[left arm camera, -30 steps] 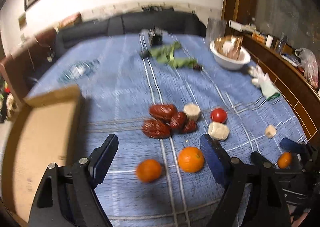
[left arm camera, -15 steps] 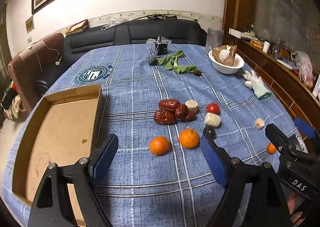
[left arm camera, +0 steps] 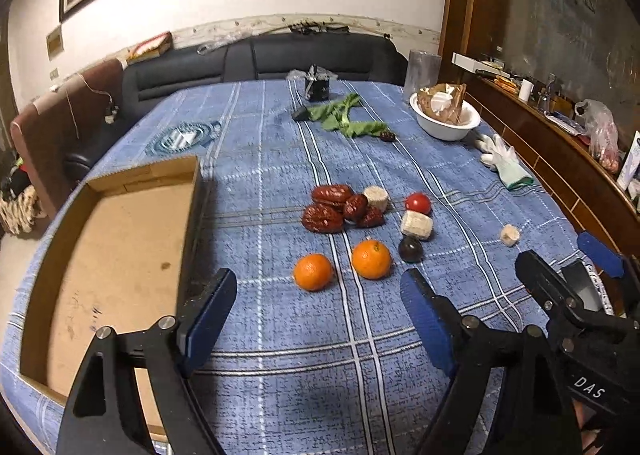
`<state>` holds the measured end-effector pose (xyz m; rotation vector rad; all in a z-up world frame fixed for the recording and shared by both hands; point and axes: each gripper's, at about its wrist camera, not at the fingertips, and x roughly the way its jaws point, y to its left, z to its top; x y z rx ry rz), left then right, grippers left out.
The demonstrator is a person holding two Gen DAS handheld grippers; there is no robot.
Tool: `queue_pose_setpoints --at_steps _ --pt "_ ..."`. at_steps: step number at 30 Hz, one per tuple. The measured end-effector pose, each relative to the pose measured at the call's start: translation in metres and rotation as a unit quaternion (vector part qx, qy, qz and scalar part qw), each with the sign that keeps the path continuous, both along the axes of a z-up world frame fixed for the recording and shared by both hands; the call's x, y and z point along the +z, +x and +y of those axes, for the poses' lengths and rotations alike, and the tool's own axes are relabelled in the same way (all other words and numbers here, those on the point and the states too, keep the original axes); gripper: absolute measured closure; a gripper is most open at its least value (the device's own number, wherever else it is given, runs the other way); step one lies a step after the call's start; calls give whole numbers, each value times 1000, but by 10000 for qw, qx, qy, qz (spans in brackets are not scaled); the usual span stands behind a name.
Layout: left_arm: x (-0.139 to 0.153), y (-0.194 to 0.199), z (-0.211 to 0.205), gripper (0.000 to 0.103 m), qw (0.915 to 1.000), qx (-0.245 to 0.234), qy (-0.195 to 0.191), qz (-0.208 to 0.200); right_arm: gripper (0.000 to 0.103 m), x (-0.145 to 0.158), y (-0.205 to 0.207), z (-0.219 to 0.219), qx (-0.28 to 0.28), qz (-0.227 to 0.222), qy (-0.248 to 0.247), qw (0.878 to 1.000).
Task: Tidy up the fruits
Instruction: 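Reach the left tool to a mandarin while the right tool reaches the dark plum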
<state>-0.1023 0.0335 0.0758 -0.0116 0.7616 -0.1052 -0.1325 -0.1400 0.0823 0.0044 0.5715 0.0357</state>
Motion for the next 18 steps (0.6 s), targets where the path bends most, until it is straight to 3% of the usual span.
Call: queue_pose_setpoints --at_steps 6,10,18 --pt "-27 10 4 20 9975 -125 -346 602 1 -2 2 1 -30 59 -21 10000" --pt "-44 16 17 20 9952 135 -359 903 1 -2 4 4 -13 43 -79 10000" --pt "-50 20 58 19 9914 951 3 901 1 -6 9 11 68 90 -101 9999"
